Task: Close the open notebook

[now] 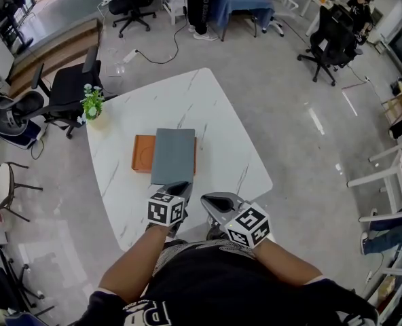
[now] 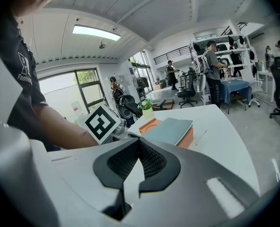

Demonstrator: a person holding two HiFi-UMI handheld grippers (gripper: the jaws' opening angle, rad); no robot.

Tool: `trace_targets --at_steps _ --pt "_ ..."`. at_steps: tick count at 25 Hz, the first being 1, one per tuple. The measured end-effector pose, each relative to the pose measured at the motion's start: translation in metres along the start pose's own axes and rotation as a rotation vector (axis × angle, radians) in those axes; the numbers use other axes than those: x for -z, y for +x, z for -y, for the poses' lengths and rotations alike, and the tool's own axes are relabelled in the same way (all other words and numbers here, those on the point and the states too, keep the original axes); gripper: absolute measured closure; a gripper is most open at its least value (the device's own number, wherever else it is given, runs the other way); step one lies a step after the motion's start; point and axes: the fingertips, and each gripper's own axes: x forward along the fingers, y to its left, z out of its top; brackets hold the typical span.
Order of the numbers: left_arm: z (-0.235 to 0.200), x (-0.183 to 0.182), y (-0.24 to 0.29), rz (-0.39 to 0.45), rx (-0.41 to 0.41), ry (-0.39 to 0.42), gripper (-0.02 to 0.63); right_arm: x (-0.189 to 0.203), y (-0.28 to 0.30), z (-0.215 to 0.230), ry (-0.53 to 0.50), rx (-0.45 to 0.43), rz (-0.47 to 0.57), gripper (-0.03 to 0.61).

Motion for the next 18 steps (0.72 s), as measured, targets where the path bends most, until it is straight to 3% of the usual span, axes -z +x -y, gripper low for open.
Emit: trace_targets --at_steps 7,18 --pt "-0.001 -0.01 -0.022 0.046 0.024 -0.048 0.535 -0.003 0.002 0.003 0.007 -0.001 0.008 0.578" --pt "-0.022 -0.066 -0.112 0.286 -0.046 -0.059 0.538 -0.031 0.02 -0.013 -0.003 -0.054 0.051 0.578"
